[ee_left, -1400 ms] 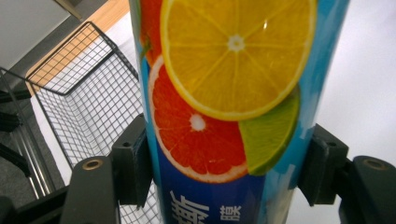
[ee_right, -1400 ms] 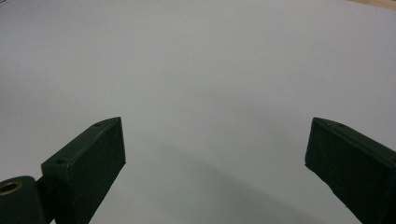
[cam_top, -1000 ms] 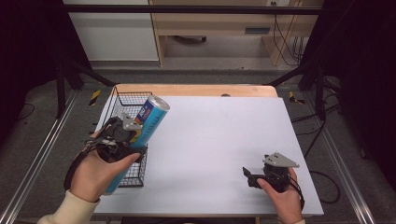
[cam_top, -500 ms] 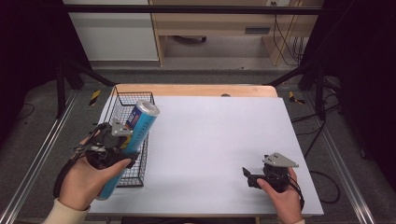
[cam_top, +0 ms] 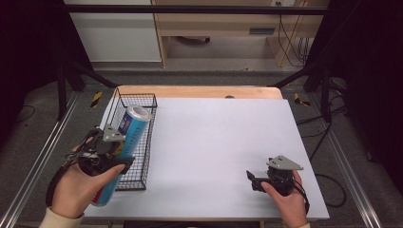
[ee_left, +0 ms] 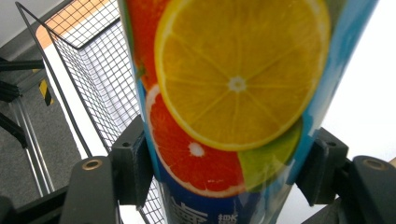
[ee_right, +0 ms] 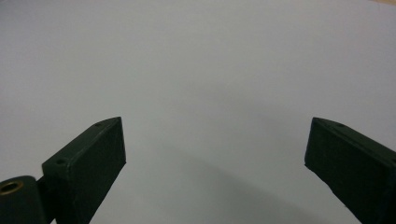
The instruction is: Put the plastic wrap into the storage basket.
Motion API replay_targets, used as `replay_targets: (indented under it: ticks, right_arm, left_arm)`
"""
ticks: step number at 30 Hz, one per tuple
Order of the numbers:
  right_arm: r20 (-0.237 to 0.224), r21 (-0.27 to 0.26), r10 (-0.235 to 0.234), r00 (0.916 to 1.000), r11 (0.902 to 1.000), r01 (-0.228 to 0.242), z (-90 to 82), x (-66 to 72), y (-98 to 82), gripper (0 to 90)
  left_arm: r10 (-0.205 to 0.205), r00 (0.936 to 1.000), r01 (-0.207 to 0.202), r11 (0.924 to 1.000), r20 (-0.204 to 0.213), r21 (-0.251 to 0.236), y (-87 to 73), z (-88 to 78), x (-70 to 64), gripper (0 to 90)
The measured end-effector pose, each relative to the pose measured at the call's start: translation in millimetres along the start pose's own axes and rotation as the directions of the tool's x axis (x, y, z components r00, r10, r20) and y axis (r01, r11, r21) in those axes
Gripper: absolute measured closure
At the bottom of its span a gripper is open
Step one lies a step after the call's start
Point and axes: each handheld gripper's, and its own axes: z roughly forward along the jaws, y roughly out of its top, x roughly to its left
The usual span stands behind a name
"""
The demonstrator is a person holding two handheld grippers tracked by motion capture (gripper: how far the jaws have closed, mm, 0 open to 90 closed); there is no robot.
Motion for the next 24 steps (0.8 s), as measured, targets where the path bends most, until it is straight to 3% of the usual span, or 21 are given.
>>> replay_targets:
  ticks: [24]
  right_arm:
    - [0.000,0.009,-0.003,1.0000,1.0000,0.003,1.3,1.4,0.2,5.8]
  left_arm:
    - [-0.044,0.9990,0.044,0.9990,0.010,0.002,-9.3,6.3,7.2,32.0]
